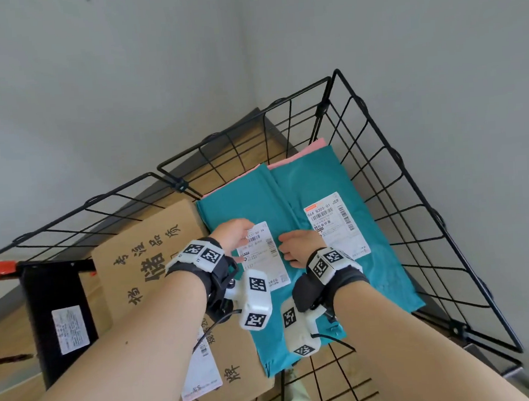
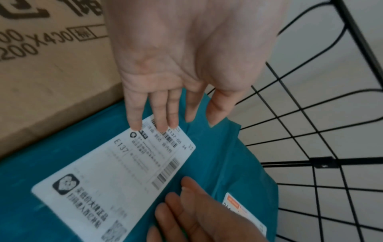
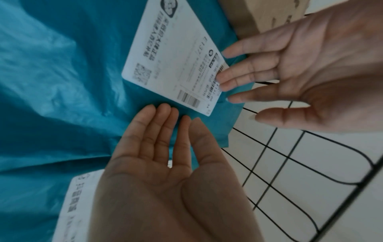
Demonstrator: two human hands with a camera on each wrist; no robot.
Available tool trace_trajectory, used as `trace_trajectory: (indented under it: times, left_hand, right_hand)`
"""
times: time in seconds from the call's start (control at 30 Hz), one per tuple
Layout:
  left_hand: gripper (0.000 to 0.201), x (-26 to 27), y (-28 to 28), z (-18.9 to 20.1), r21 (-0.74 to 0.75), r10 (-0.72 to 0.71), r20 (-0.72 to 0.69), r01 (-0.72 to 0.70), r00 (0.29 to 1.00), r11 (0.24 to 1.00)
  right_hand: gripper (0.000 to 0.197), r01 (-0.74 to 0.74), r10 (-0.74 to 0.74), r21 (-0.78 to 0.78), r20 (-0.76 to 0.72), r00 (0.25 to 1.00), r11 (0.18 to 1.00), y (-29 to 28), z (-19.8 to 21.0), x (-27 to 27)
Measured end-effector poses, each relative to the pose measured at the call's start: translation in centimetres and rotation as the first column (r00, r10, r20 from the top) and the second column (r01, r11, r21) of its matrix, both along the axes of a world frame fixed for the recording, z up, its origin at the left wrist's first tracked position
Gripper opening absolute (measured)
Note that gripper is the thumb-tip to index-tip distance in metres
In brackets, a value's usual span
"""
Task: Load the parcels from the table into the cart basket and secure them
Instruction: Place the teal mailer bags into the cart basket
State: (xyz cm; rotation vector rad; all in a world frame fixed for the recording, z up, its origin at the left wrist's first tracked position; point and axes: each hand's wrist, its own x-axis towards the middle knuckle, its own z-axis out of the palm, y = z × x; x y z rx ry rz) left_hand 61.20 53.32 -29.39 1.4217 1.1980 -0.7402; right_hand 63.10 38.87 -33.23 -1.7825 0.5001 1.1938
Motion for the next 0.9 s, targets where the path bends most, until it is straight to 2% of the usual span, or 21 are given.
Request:
trace_trajectory:
  times: [0.27, 0.43, 0.53, 0.63, 0.7, 0.9]
  left_hand:
    - [0.01, -1.5, 0.2, 3.1, 0.019, -0.084, 0.06, 0.083, 0.995, 0.996]
    - [0.022, -2.7, 1.1, 6.7, 0.011, -0.157, 0.155, 0.157, 0.975, 0.987]
    - [0.024, -3.9, 1.3, 9.7, -0.001, -0.188, 0.23, 0.193, 0.955, 0.981]
    - [0.022, -5.9, 1.4, 13.0, -0.027, -0.198, 0.311, 0.217, 0.929, 0.976]
    - [0.021, -7.5, 1.4, 15.5, -0.031, -0.223, 0.368, 0.251, 0.903, 0.967]
    - [0.008, -13.5, 2.1, 23.8, -0.034, -0.283, 0.537, 0.356, 0.795, 0.934]
  right_hand:
    - [0.029, 0.063, -0.064, 0.019, 0.079, 0.995, 0.998, -0.4, 5.2, -0.8]
    - [0.025, 0.144, -0.142, -0.001, 0.187, 0.972, 0.99, -1.0, 9.8, -2.3]
    - [0.019, 0.214, -0.208, -0.011, 0.193, 0.959, 0.977, -0.8, 13.7, -4.4]
    - [0.031, 0.278, -0.272, -0.006, 0.192, 0.943, 0.96, -0.4, 17.8, -7.4]
    - [0.031, 0.329, -0.322, 0.005, 0.23, 0.919, 0.944, -0.1, 20.3, -9.7]
    - [0.012, 0.459, -0.467, 0.108, 0.333, 0.819, 0.882, 0.9, 28.0, -17.8]
